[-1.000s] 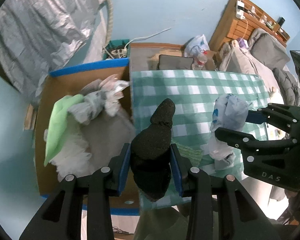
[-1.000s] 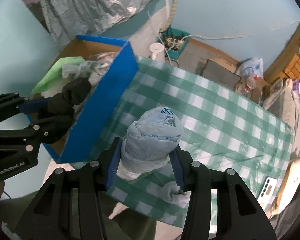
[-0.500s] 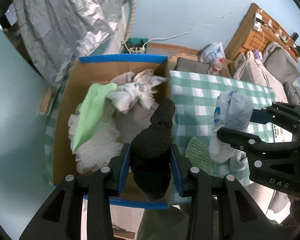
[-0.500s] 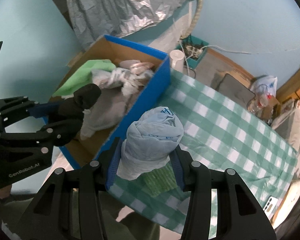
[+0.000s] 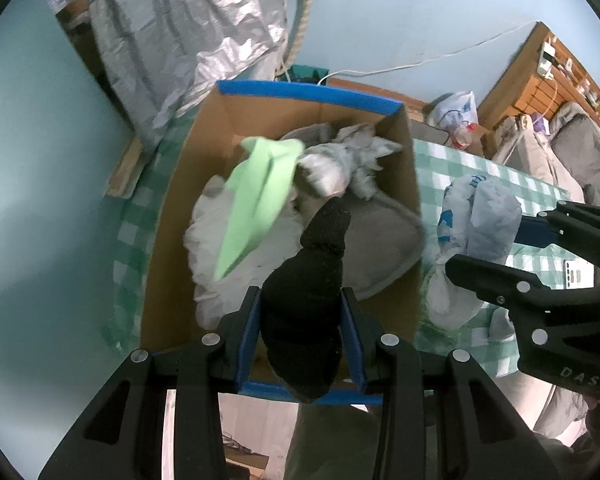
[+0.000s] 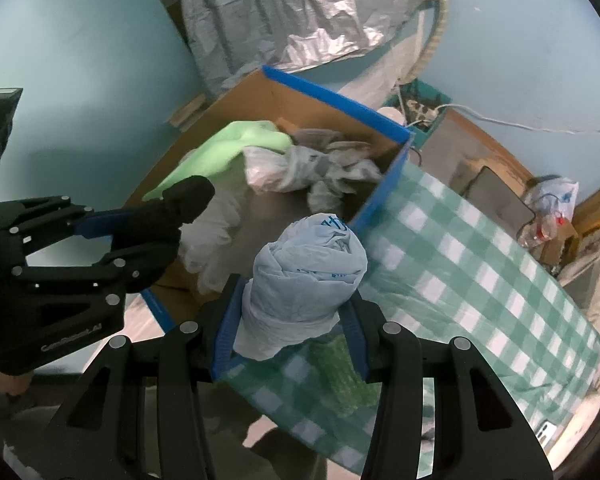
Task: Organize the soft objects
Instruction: 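Carry the black and light blue socks over the cardboard box with both grippers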
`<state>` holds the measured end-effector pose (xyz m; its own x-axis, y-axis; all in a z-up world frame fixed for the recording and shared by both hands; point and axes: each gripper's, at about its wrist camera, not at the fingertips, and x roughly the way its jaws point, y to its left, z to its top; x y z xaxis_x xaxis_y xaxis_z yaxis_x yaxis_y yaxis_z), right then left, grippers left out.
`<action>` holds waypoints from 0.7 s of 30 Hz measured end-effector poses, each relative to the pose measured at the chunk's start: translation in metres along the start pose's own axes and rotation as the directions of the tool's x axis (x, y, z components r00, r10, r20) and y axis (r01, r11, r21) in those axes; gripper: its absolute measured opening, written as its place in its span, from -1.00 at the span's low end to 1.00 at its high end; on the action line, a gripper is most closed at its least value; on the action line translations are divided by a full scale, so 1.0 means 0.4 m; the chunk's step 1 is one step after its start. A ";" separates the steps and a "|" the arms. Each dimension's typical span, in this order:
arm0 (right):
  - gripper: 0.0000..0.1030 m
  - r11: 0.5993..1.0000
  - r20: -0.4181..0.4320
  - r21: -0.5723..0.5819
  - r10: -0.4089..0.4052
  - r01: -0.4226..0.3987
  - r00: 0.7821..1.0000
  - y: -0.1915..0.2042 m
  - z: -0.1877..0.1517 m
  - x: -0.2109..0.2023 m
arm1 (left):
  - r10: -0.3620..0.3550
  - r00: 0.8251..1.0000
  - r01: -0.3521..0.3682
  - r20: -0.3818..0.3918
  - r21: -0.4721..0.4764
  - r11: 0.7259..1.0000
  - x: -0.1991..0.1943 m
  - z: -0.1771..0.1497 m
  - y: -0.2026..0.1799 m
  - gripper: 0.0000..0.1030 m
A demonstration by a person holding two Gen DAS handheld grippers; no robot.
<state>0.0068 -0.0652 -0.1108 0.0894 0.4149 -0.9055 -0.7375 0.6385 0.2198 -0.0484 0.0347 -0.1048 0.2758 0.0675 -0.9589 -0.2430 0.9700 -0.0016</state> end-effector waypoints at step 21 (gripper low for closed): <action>-0.09 0.999 -0.111 -0.024 0.026 -0.029 0.994 0.099 -0.002 0.159 | -0.017 0.997 0.017 -0.076 0.004 1.000 0.115 -0.046 0.098 -0.25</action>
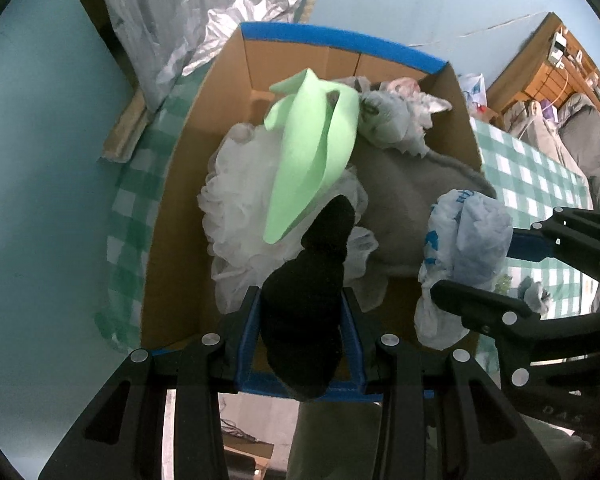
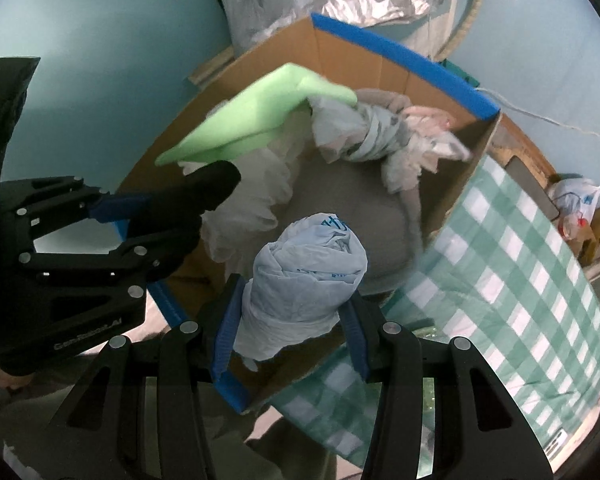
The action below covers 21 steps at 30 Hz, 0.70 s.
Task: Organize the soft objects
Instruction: 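Carry the black and light blue socks over the cardboard box with both grippers, then open both grippers to drop the socks into the box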
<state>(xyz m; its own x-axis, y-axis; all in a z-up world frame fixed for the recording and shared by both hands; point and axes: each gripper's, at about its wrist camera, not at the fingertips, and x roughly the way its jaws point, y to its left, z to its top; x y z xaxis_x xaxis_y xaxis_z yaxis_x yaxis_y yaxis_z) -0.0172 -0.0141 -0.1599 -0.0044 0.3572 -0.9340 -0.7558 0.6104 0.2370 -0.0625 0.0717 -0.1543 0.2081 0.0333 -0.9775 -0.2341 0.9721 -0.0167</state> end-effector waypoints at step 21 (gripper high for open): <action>-0.02 0.999 -0.029 0.032 -0.020 0.021 0.999 -0.003 -0.009 0.093 | 0.011 0.999 -0.010 -0.049 0.030 1.000 0.111 0.000 0.007 -0.12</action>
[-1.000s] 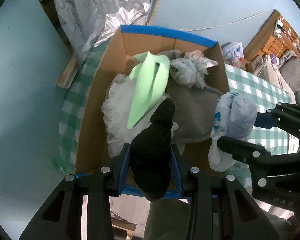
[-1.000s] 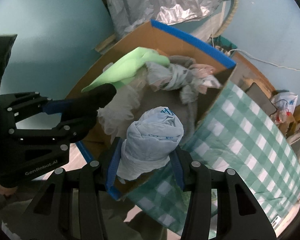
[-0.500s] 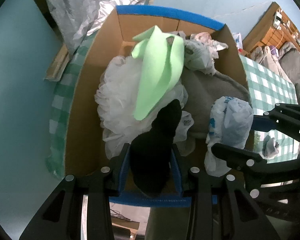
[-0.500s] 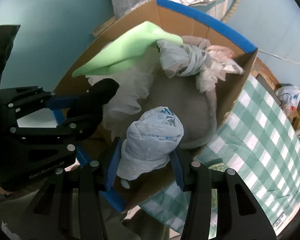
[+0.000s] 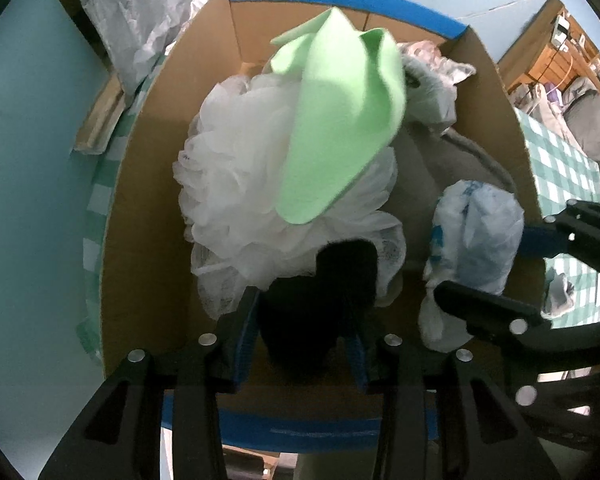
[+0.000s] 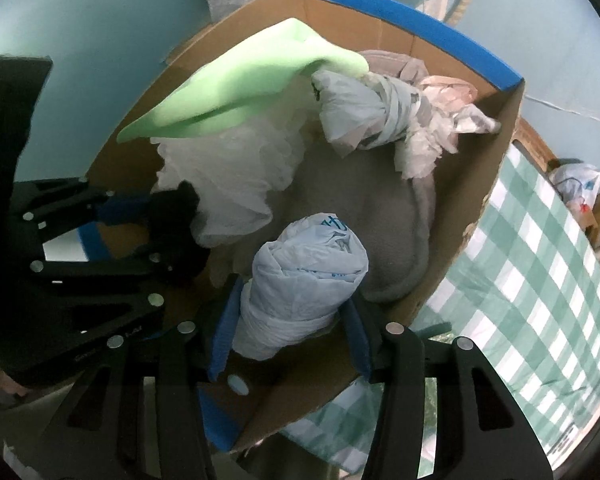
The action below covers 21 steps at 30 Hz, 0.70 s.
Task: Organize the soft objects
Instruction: 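Open both grippers to drop the socks into the box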
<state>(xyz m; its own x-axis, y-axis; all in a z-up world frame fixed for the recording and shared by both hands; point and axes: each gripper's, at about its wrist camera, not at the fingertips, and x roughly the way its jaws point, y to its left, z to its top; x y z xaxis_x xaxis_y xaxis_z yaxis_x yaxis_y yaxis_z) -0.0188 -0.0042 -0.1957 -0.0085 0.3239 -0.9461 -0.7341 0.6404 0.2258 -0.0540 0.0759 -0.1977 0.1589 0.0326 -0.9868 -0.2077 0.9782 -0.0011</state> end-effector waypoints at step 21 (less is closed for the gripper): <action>0.20 1.000 0.089 0.004 0.020 -0.021 0.996 -0.030 -0.019 -0.148 | 0.026 0.997 -0.025 0.076 -0.025 0.999 -0.115 -0.017 -0.020 0.54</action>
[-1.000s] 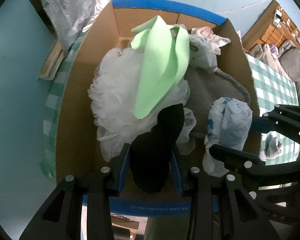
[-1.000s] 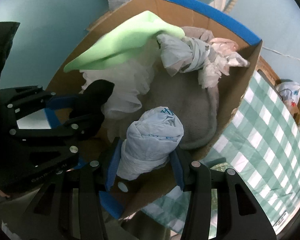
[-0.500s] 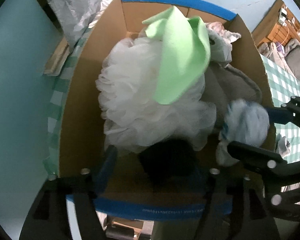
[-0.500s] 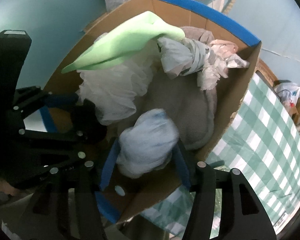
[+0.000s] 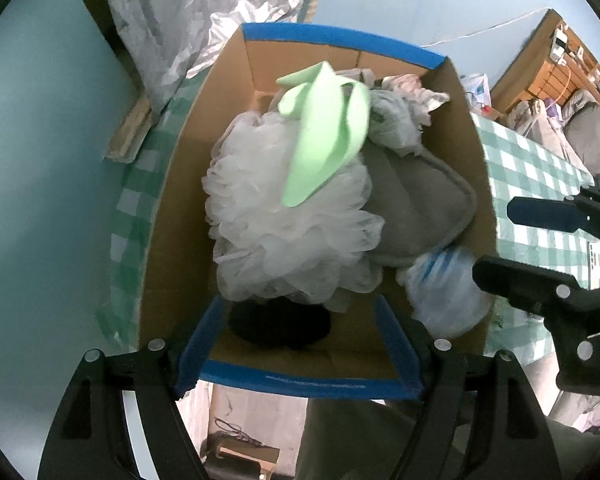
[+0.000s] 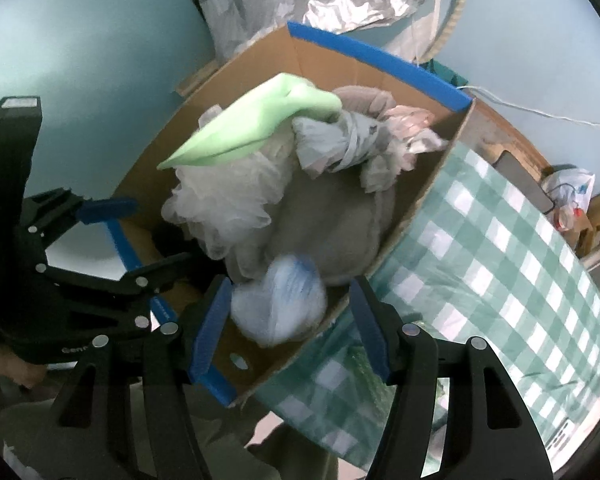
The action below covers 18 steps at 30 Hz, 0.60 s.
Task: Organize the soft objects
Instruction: 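Open both grippers to drop the socks into the box, then move both grippers back over the table toward the green mesh scrubber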
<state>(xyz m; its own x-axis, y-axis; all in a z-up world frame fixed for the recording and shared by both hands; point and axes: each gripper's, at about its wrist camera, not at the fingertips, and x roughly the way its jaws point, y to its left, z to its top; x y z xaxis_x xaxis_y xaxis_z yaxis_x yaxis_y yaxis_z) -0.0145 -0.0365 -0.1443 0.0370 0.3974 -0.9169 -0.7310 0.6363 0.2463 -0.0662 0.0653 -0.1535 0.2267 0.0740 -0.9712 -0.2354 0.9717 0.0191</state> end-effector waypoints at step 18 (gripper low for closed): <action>0.20 0.999 0.034 0.048 -0.007 0.005 0.999 -0.091 -0.052 -0.086 | -0.007 0.999 0.006 0.041 0.036 0.999 -0.078 -0.003 -0.093 0.54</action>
<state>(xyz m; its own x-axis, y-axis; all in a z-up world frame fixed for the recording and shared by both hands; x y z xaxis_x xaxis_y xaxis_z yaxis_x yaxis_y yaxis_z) -0.0034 -0.0869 -0.1284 0.0647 0.4152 -0.9074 -0.6972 0.6694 0.2566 -0.0658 0.0266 -0.1244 0.2671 0.0762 -0.9606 -0.2003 0.9795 0.0220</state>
